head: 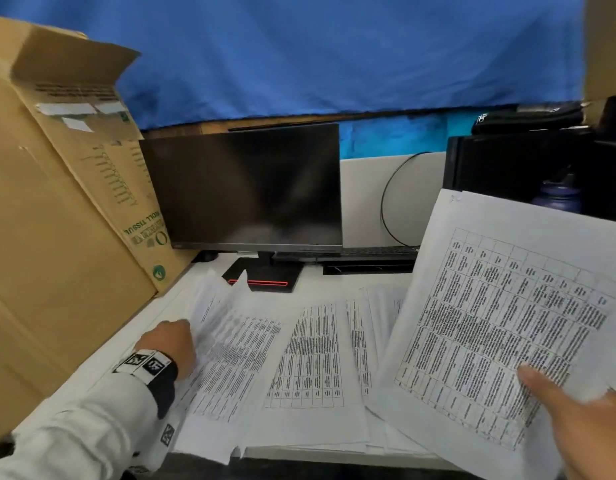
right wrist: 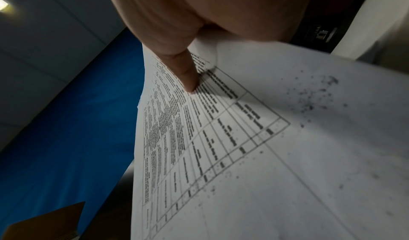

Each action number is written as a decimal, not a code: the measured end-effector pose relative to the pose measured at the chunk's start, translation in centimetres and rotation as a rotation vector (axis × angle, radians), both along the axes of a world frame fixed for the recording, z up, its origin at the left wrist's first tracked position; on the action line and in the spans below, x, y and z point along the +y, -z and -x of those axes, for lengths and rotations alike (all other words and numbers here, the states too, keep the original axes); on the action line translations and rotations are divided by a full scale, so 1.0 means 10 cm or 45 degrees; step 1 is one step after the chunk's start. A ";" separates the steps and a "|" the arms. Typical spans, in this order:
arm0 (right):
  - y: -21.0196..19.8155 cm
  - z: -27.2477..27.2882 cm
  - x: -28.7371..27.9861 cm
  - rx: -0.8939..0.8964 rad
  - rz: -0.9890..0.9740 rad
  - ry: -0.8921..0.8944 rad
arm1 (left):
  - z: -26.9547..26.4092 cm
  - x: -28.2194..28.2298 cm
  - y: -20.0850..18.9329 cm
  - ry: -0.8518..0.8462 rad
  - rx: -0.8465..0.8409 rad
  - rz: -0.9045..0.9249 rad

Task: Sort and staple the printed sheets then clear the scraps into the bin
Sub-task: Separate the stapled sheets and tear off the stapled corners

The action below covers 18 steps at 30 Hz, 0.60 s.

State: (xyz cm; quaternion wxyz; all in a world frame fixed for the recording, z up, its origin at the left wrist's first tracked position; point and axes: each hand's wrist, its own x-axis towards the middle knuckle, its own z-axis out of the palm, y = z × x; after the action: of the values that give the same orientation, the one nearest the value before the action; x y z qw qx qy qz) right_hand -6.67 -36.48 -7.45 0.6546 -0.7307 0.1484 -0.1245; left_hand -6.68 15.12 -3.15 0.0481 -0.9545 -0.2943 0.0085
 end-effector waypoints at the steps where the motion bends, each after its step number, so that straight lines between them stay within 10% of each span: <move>1: 0.00 -0.01 0.00 0.034 -0.018 -0.023 | 0.03 0.03 -0.05 0.001 -0.099 0.015; 10: 0.02 0.05 0.16 -0.114 -0.192 -0.046 | 0.38 -0.06 -0.99 0.128 -0.653 0.517; 18: 0.26 -0.10 -0.03 -0.141 -0.307 -0.034 | 0.41 -0.02 -1.53 0.212 -1.330 0.466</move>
State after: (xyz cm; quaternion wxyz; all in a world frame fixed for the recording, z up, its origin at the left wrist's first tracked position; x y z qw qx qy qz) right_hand -5.71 -36.83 -10.04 0.7464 -0.6408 0.1161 -0.1371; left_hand -10.74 14.91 12.17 -0.2703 -0.8445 -0.1965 -0.4185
